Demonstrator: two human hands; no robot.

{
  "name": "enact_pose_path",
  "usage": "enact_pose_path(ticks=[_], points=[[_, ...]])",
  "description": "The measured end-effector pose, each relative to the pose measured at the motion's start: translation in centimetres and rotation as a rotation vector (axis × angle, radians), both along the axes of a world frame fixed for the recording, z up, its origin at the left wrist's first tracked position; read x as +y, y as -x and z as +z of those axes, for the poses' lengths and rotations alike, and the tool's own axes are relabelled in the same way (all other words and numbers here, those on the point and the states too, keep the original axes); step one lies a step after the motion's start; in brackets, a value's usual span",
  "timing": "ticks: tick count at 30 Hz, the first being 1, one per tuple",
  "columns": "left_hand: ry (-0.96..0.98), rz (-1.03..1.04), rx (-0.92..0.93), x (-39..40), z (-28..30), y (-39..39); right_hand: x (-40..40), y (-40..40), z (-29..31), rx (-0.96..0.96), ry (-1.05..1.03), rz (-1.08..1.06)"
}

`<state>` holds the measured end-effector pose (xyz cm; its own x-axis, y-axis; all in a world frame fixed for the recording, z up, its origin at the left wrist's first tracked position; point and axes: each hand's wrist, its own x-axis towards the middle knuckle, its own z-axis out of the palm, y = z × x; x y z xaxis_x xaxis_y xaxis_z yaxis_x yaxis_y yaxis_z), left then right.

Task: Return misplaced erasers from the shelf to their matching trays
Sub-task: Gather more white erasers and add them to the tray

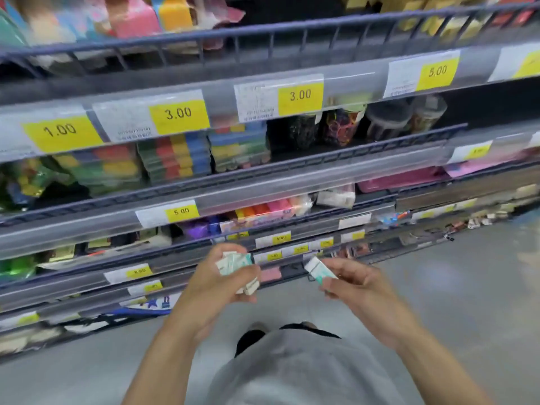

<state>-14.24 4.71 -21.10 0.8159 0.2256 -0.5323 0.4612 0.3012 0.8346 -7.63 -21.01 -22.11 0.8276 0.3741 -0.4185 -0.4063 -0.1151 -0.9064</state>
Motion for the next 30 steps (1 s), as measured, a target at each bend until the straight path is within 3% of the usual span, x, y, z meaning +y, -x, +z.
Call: enact_pose_path(ticks=[6,17,30], points=[[0.007,0.127,0.212,-1.6,-6.9,7.3,-3.1,3.9,-6.0,0.142,0.176,0.066],[0.027,0.516,0.337,-6.5,-8.4,20.9,-5.1,8.3,-10.2,0.243,0.301,0.283],[0.024,0.931,0.263,-5.6,-6.8,38.5,12.1,17.3,-6.2,0.158,0.075,0.781]])
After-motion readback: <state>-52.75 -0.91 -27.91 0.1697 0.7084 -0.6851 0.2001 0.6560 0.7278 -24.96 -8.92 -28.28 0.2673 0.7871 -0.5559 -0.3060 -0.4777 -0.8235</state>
